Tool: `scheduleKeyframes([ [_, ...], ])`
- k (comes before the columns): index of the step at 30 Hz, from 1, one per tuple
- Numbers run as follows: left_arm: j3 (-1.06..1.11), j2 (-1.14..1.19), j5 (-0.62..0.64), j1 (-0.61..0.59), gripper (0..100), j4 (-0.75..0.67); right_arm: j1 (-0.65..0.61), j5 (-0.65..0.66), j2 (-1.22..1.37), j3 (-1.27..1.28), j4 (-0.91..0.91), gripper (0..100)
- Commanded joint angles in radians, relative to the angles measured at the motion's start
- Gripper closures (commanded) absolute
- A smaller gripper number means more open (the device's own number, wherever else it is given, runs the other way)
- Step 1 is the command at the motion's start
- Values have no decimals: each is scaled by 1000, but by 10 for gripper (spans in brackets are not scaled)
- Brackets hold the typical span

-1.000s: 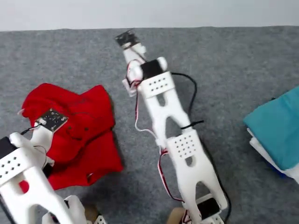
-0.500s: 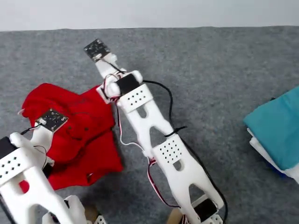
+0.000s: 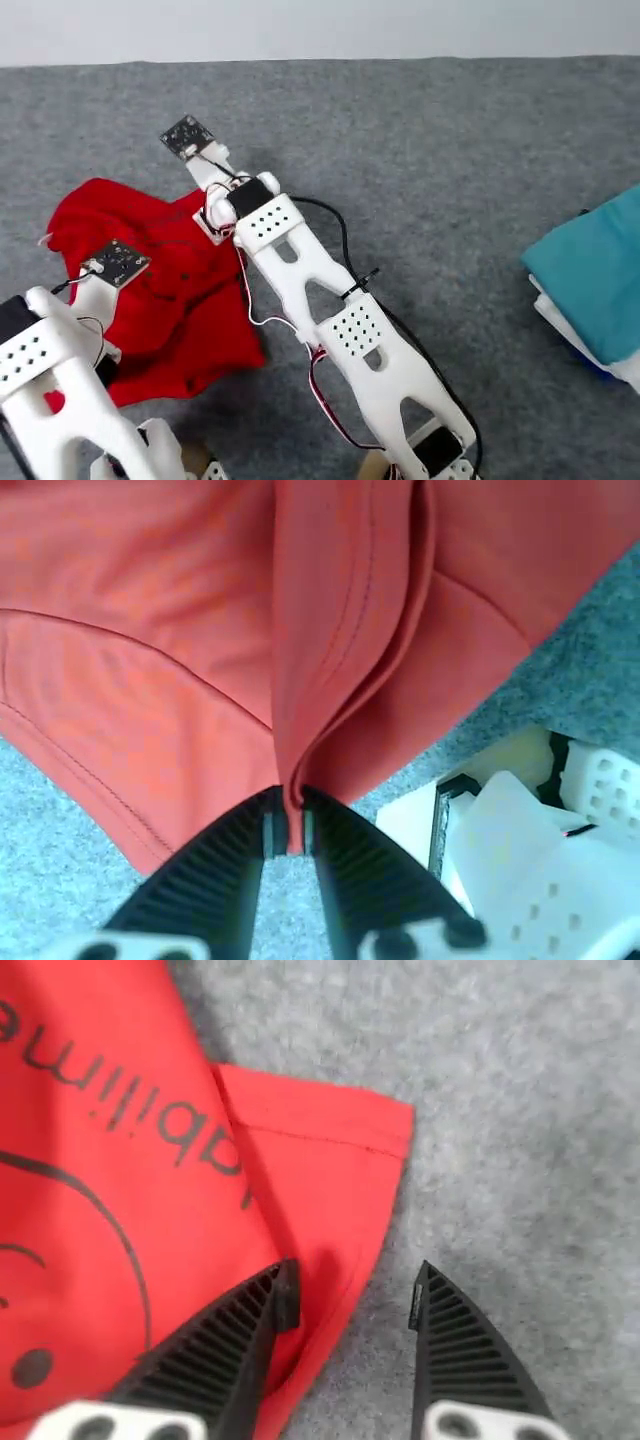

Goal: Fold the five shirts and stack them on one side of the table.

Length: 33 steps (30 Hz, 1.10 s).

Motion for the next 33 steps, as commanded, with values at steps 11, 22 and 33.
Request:
scheduleKeyframes([
  [11,-5,-25,-5,-8,998,11,7,-2,-18,15,-15,977],
  [22,-12,-25,-5,-6,998,11,147,-2,-131,-183,209,989],
  [33,-19,-25,-5,-2,998,3,260,-6,-176,-330,513,989],
])
